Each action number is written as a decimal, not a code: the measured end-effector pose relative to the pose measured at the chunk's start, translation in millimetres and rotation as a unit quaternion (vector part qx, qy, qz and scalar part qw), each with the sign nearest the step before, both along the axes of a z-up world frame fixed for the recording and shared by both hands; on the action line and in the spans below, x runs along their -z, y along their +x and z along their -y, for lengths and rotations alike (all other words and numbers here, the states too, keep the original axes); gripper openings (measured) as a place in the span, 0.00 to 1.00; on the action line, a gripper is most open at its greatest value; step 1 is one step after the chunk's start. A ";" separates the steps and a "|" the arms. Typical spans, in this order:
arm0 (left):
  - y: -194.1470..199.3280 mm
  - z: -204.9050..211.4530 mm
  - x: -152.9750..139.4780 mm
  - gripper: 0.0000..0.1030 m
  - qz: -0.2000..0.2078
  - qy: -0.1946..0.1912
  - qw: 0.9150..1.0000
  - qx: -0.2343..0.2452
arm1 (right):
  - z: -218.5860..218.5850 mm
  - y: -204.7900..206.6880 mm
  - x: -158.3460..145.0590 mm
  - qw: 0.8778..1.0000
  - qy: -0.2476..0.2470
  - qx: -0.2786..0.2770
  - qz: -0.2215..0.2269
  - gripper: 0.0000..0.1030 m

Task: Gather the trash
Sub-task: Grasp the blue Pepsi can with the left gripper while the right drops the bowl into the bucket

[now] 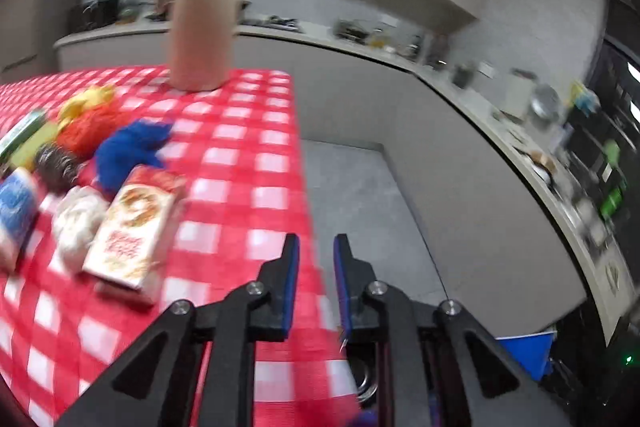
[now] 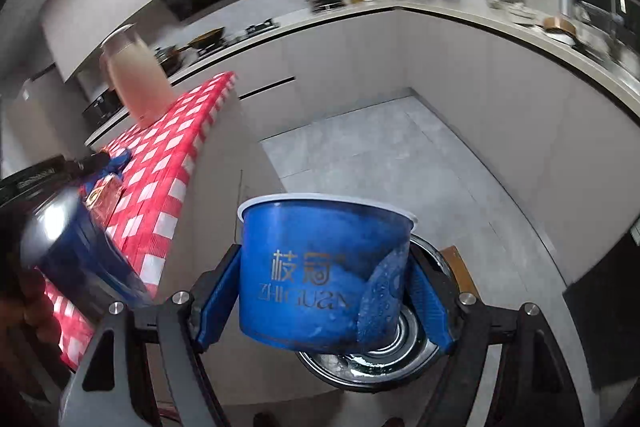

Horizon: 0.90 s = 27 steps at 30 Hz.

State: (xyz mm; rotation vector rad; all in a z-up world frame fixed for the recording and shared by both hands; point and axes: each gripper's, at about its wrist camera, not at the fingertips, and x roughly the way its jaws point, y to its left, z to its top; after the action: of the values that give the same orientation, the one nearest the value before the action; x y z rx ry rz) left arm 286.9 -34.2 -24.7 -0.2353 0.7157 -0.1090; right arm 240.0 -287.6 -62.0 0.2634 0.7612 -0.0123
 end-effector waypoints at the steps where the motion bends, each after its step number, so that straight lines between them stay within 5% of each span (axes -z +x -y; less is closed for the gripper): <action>1: -4.4 -2.5 -3.7 0.20 0.011 0.011 1.000 -0.002 | 3.9 3.9 1.7 1.000 0.002 -0.003 0.000 0.78; 15: -20.4 36.2 -5.1 0.20 0.031 0.028 0.999 0.005 | 34.6 35.9 78.4 0.997 0.009 -0.021 -0.078 0.79; 19: -19.9 36.6 0.1 0.32 0.010 0.030 1.000 -0.002 | 36.3 42.5 71.0 0.996 0.003 -0.014 -0.087 0.90; 27: -34.3 25.1 -1.8 0.56 -0.014 0.028 0.999 0.006 | 26.8 29.4 25.7 0.999 0.012 -0.003 -0.047 0.90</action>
State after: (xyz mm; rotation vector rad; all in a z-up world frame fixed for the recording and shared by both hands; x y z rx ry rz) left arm 252.5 -59.3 -22.9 -0.1791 0.7470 -0.0978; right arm 269.4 -314.4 -87.7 0.2851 0.8568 -0.0091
